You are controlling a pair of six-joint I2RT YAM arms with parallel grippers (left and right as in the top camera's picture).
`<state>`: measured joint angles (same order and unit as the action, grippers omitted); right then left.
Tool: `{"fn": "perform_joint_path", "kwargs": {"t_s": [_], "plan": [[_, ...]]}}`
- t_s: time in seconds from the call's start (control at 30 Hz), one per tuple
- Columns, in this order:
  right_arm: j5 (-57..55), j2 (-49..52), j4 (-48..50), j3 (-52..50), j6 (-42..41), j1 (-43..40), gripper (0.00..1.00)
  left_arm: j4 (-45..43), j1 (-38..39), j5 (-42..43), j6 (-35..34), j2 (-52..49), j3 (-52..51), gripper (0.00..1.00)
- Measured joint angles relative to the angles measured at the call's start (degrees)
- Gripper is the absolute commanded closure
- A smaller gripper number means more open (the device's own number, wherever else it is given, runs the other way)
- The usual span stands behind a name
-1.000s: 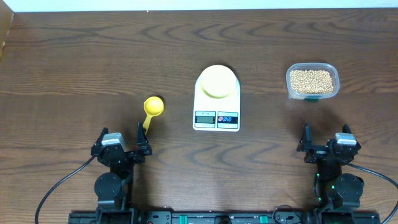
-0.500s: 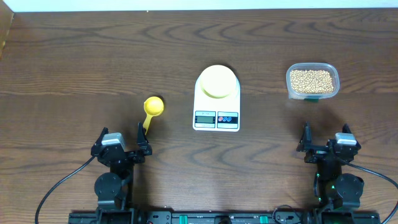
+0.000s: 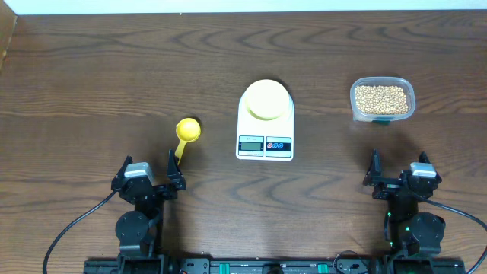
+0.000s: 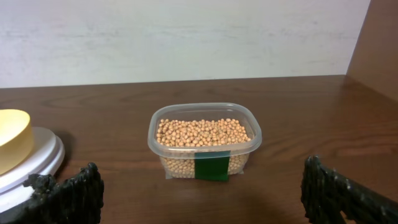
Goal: Scoop item into bowl and weigh 50g on scale
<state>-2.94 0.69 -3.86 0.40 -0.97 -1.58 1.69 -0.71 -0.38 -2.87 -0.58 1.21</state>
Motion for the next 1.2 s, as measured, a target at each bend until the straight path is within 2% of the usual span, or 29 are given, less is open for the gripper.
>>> {"fn": "perform_joint_path", "kwargs": {"t_s": [0.77, 1.2], "plan": [[0.0, 0.0, 0.0, 0.0, 0.0, 0.0, 0.01, 0.8, 0.0, 0.0, 0.0, -1.0, 0.4, 0.03], [0.2, 0.0, 0.0, 0.0, 0.0, 0.0, 0.01, 4.1, 0.0, -1.0, 0.0, -11.7, 4.0, 0.02]]}}
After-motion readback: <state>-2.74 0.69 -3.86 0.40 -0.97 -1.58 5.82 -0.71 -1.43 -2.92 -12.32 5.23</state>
